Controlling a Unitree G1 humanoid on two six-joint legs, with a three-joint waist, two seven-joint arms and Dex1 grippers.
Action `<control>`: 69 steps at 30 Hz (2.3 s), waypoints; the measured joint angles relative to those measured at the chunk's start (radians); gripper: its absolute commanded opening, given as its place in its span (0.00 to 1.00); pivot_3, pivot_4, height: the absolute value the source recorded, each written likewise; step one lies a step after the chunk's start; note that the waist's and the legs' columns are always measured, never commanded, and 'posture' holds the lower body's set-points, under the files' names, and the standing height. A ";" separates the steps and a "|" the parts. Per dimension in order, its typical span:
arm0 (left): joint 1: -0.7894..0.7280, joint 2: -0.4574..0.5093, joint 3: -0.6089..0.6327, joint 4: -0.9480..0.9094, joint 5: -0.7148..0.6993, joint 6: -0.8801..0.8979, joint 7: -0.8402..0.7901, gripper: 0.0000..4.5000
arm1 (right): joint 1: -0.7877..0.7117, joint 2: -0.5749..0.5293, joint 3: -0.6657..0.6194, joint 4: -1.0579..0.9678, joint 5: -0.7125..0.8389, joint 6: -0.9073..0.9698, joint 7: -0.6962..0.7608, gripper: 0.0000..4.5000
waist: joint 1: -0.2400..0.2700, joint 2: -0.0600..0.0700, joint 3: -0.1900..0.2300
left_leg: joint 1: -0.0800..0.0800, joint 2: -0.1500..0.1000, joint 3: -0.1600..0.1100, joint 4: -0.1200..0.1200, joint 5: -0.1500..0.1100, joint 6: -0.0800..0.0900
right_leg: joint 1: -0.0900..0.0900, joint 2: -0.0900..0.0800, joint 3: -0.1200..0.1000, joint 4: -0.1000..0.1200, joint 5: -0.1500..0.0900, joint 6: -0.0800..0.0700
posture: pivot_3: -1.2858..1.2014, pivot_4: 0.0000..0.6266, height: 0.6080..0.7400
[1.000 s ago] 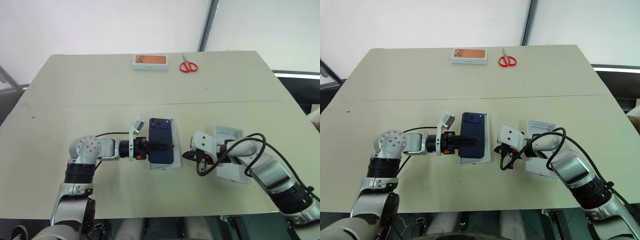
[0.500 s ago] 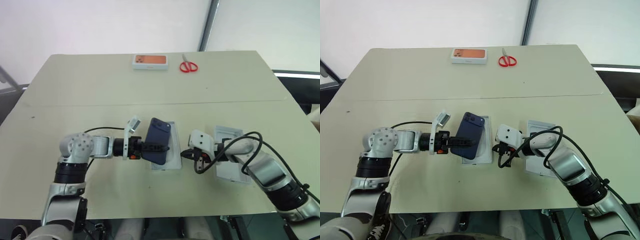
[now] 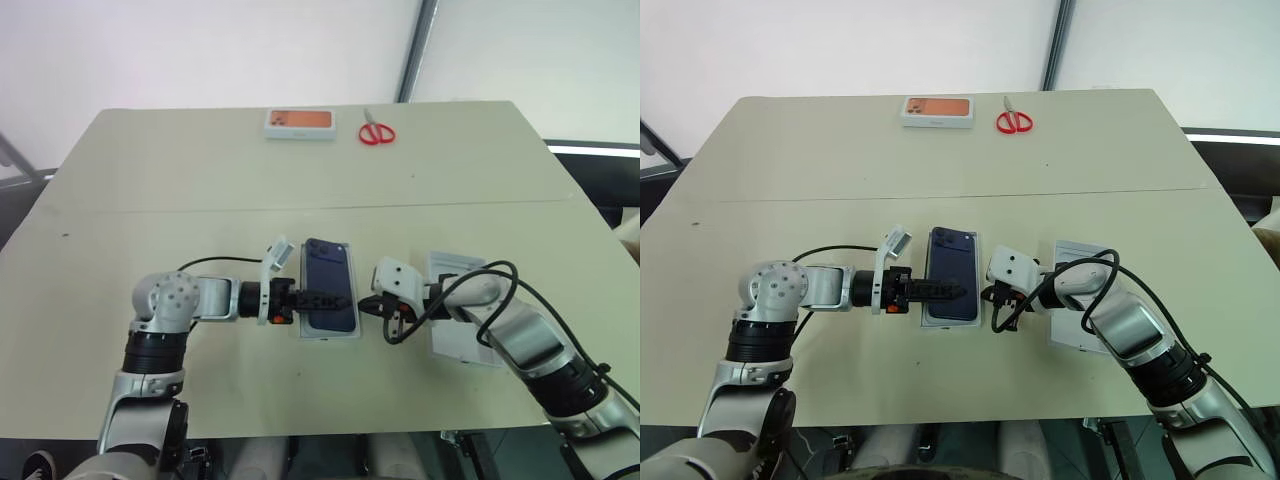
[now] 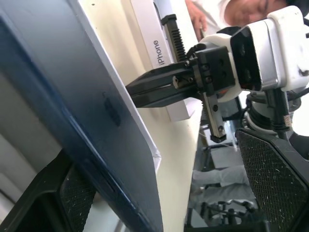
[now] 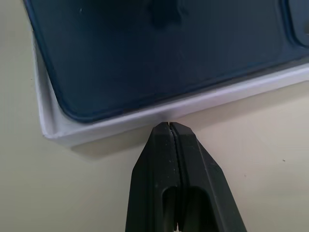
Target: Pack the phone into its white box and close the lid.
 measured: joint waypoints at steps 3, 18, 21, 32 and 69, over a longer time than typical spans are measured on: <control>-0.005 0.024 0.008 -0.012 0.000 0.021 0.010 0.99 | 0.000 0.001 0.000 0.002 0.000 -0.004 0.000 0.00 | -0.001 0.000 0.000 | 0.000 0.000 0.000 0.000 0.000 0.000 | 0.000 0.000 0.000 0.000 0.000 0.000 | 0.52 0.24 1.00; 0.005 0.153 0.017 -0.098 -0.010 0.036 -0.036 0.99 | -0.010 0.009 0.003 0.016 -0.001 -0.007 0.002 0.00 | -0.001 0.000 0.000 | 0.000 0.000 0.000 0.000 0.000 0.000 | -0.001 0.000 0.000 0.000 0.000 0.000 | 0.52 0.24 1.00; 0.012 0.190 0.035 -0.138 -0.039 0.048 -0.058 0.99 | -0.014 0.009 0.003 0.022 -0.002 -0.009 0.002 0.00 | 0.000 0.000 0.000 | 0.000 0.000 0.000 0.000 0.000 0.000 | 0.000 0.000 0.000 0.000 0.000 0.000 | 0.52 0.24 1.00; 0.021 0.271 0.056 -0.143 -0.028 0.003 -0.070 0.94 | -0.031 0.014 0.003 0.049 -0.007 -0.021 0.004 0.00 | 0.000 0.000 0.000 | 0.000 0.000 0.000 0.000 0.000 0.000 | 0.000 0.000 0.000 0.000 0.000 0.000 | 0.52 0.24 1.00; 0.398 0.135 -0.116 0.094 0.606 -1.445 -0.333 0.01 | -0.025 0.055 -0.024 0.128 -0.087 -0.138 -0.086 0.00 | 0.002 0.001 0.000 | 0.000 0.000 0.001 0.000 0.000 0.000 | 0.000 -0.001 0.000 -0.001 0.000 0.000 | 0.52 0.24 1.00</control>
